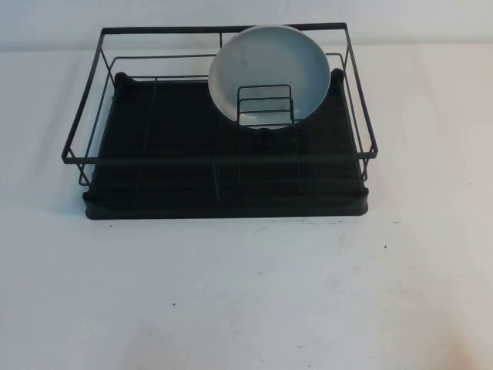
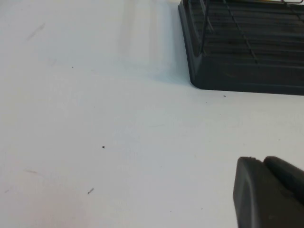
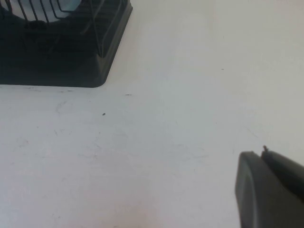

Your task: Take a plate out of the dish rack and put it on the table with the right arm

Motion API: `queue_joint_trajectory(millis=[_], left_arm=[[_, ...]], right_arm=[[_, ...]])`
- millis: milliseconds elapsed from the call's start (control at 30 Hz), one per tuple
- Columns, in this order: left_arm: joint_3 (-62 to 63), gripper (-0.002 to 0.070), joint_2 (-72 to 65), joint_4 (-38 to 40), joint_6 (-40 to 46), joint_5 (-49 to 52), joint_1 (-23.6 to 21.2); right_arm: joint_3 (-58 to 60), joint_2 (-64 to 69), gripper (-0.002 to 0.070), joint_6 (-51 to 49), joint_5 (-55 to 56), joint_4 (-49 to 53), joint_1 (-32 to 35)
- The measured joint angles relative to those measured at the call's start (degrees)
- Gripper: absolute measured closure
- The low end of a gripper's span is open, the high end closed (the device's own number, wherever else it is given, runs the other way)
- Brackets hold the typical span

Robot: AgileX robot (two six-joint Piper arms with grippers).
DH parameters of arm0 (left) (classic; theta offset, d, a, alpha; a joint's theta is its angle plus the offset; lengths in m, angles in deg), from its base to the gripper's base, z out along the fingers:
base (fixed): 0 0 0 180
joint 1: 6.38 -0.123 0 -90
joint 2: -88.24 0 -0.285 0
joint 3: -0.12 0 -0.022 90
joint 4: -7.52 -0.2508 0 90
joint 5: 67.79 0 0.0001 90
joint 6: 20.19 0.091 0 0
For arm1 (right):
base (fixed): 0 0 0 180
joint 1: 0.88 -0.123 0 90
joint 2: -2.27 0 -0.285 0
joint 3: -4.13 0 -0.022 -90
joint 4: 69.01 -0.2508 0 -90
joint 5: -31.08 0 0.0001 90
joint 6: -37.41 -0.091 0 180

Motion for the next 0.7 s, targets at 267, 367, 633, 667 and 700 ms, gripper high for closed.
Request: queue_joint_trajectory(millis=[267,367,633,667,700], left_arm=[[0.0,0.0679,0.0,0.0,0.0,0.0,0.0],[0.0,0.0679,0.0,0.0,0.0,0.0,0.0],[0.0,0.0679,0.0,0.0,0.0,0.0,0.0],[0.0,0.0679,0.0,0.0,0.0,0.0,0.0],[0.0,0.0679,0.0,0.0,0.0,0.0,0.0]], right_arm=[[0.0,0.0,0.0694,0.0,0.0,-0.2,0.0],[0.0,0.0,0.0694,0.0,0.0,-0.3,0.0],[0.0,0.0,0.0694,0.0,0.0,-0.8,0.0],[0.0,0.0,0.0694,0.0,0.0,-0.9,0.0],[0.0,0.0,0.0694,0.0,0.0,-0.9,0.0]])
